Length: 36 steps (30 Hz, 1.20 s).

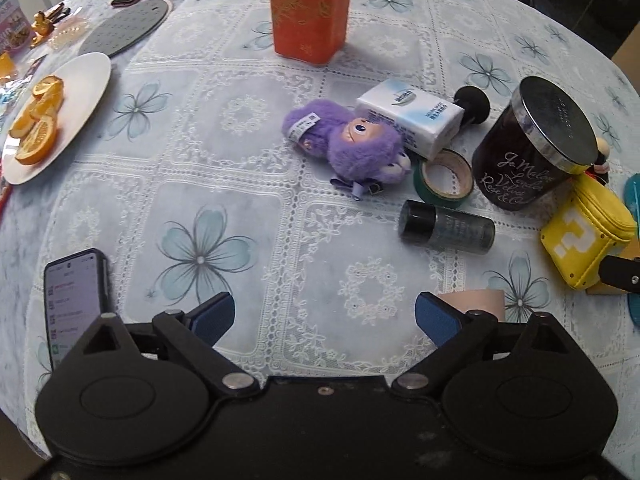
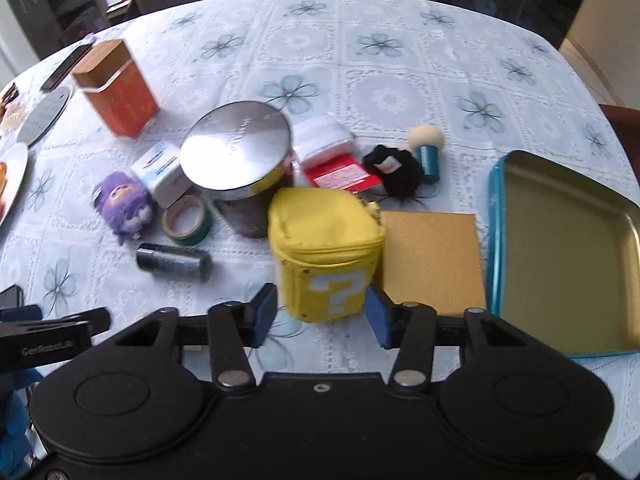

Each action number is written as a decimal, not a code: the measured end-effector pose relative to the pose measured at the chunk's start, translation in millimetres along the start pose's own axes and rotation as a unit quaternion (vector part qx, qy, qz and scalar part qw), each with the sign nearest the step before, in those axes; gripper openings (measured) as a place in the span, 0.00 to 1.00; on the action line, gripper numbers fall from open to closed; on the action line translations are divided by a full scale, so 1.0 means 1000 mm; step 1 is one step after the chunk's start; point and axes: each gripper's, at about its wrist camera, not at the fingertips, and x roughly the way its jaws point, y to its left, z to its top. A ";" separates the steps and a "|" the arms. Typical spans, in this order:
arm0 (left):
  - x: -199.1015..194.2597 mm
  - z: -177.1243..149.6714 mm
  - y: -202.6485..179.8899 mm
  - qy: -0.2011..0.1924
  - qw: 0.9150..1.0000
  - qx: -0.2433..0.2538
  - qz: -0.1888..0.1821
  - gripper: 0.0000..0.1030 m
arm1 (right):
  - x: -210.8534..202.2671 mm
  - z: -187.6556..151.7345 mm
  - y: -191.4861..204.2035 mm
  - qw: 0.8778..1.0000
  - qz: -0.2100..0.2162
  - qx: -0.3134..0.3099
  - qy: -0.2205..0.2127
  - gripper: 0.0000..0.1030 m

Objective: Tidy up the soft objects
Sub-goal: 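Move the right tool to the beige tape roll and grasp it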

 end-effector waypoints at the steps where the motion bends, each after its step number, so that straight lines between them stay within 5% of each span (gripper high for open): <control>1: 0.001 0.000 0.000 0.001 1.000 0.003 0.002 0.92 | 0.000 -0.001 0.006 1.000 0.009 -0.013 0.000 0.41; 8: 0.006 -0.002 0.018 -0.001 1.000 -0.009 0.026 0.93 | 0.004 -0.004 0.046 0.993 0.095 -0.064 -0.007 0.41; 17: 0.005 -0.013 0.037 -0.002 0.999 -0.038 0.039 0.93 | 0.020 -0.011 0.072 0.982 0.087 -0.166 -0.011 0.41; 23: 0.005 -0.018 0.035 0.004 0.999 -0.042 0.030 0.93 | 0.023 -0.025 0.054 0.981 0.119 -0.147 0.053 0.41; 31: 0.006 -0.022 0.040 0.015 0.998 -0.060 0.023 0.93 | 0.017 -0.045 0.058 0.972 0.160 -0.166 0.039 0.55; 36: 0.000 -0.022 0.041 0.000 0.998 -0.052 0.036 0.93 | 0.024 -0.052 0.074 0.968 0.141 -0.203 0.032 0.55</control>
